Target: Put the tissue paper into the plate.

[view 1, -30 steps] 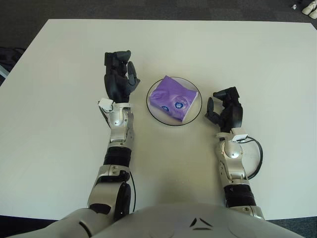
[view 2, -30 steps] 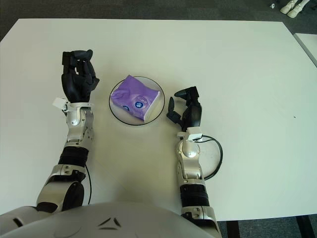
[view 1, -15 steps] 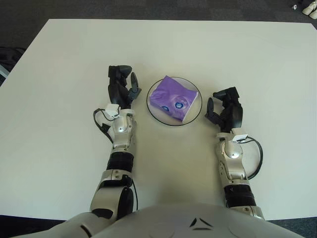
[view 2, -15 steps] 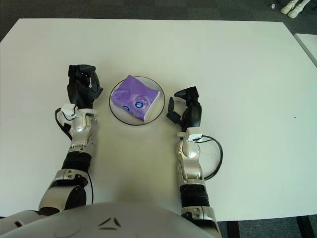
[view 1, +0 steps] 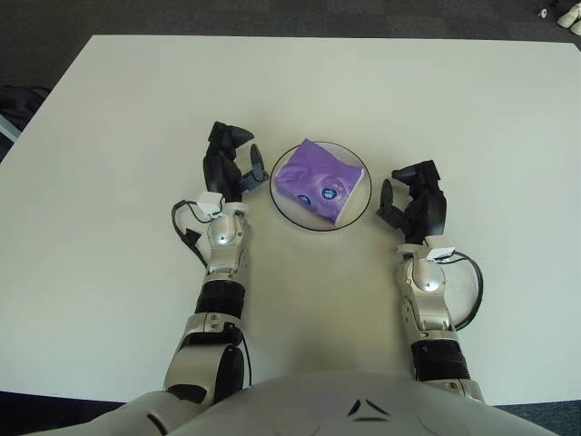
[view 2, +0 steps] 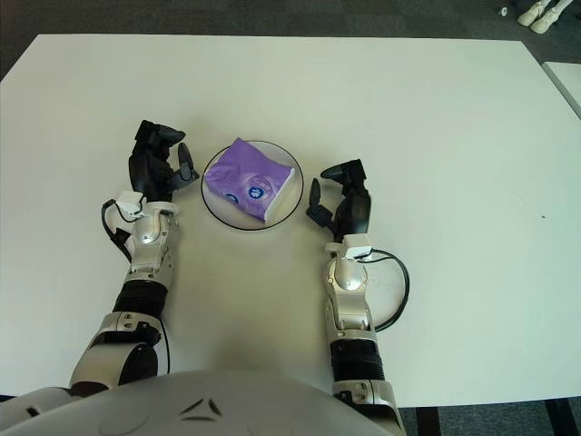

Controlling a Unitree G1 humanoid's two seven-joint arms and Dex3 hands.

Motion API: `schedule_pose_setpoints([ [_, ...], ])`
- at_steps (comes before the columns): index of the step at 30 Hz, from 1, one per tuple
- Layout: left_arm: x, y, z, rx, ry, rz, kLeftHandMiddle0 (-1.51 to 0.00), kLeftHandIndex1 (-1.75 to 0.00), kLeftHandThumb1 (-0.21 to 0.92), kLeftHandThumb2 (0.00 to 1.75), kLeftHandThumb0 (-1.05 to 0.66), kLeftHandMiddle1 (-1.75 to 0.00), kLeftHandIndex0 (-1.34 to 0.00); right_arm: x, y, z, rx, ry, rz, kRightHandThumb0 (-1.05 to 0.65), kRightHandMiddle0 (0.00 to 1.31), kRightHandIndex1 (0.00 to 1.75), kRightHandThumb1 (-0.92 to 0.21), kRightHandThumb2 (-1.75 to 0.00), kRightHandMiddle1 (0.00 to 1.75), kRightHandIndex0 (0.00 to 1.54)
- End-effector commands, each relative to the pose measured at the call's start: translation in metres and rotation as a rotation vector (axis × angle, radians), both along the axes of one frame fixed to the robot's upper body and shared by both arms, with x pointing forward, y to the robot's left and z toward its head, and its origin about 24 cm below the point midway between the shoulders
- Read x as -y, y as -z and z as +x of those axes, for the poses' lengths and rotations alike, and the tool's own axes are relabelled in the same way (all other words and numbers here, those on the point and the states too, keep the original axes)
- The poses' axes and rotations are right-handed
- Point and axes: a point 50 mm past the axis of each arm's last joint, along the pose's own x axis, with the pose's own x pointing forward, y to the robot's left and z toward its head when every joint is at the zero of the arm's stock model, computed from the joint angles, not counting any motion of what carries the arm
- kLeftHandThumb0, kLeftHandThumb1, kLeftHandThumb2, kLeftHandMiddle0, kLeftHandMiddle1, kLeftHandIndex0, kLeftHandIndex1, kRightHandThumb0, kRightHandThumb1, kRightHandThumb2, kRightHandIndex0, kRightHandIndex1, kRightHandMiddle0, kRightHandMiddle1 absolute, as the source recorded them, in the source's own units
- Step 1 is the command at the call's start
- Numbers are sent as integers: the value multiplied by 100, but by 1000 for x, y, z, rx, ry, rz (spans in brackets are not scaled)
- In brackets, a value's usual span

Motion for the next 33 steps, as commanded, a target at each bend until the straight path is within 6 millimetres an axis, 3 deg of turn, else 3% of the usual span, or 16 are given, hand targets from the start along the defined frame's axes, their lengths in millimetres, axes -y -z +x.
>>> schedule_pose_setpoints([
  [1,-4,23,-12,-125,-30,27,-80,-175,21,146,-52,-174,-70,4,32,-16,-158,18,-9,-41,43,143,-55,-103,175,67],
  [33,-12,53,-40,-282,-59,126,-97,-175,31,134,-49,-175,-62,5,33,-16,-167,33,-11,-41,43,140,-54,-104,175,63],
])
